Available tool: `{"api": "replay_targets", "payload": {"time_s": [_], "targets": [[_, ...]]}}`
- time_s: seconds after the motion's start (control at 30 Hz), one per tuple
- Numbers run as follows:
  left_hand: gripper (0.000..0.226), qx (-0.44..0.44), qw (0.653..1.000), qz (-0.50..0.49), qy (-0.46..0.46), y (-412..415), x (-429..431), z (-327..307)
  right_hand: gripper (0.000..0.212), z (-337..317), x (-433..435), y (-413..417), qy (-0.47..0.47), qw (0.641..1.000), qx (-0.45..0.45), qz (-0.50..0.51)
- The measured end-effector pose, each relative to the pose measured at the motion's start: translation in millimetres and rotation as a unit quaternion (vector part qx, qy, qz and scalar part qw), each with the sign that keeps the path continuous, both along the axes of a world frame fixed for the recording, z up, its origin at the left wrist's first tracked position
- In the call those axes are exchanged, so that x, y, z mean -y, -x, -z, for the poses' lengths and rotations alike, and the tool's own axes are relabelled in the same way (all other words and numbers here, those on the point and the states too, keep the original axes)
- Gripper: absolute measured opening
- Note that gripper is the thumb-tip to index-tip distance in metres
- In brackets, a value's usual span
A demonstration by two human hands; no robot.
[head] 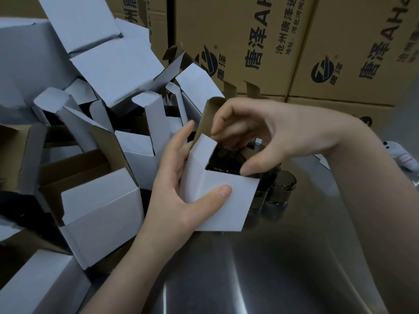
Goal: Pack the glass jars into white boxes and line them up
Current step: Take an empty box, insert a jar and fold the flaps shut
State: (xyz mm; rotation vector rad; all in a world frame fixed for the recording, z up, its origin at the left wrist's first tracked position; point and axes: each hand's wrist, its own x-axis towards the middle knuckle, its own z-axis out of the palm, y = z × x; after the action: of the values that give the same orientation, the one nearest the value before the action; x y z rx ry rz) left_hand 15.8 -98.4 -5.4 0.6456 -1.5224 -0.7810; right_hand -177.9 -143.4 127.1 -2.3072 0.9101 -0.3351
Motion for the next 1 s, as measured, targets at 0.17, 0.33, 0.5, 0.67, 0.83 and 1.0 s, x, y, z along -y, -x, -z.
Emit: {"api": "replay_targets", "payload": {"time_s": [0.17, 0.33, 0.5, 0.67, 0.83, 1.0], "targets": [[0.085, 0.030, 0.999, -0.006, 0.010, 1.6, -0.5, 1.9, 0.057, -5.9, -3.3, -3.0, -0.012, 0.996, -0.083, -0.006], [0.083, 0.028, 0.999, -0.006, 0.021, 1.9, -0.9, 2.0, 0.053, -1.6, -6.3, -3.6, -0.023, 0.996, -0.089, -0.010], [0.082, 0.029, 0.999, -0.007, 0.027, 1.9, -0.7, 1.7, 0.051, 1.6, -7.9, -3.5, -0.056, 0.996, -0.071, -0.009], [0.083, 0.029, 0.999, -0.012, 0.031, 1.5, -0.9, 0.5, 0.049, 4.2, -9.8, -3.0, -0.047, 0.995, -0.086, -0.007], [0.078, -0.001, 0.999, -0.002, 0.033, 2.0, 0.0, -1.2, 0.046, 4.4, -13.2, 1.9, -0.018, 1.000, -0.022, -0.005], [0.064, -0.029, 0.999, -0.012, 0.032, 1.0, 1.0, 0.2, 0.020, 23.0, -10.1, -1.6, 0.097, 0.970, 0.223, 0.025]]}}
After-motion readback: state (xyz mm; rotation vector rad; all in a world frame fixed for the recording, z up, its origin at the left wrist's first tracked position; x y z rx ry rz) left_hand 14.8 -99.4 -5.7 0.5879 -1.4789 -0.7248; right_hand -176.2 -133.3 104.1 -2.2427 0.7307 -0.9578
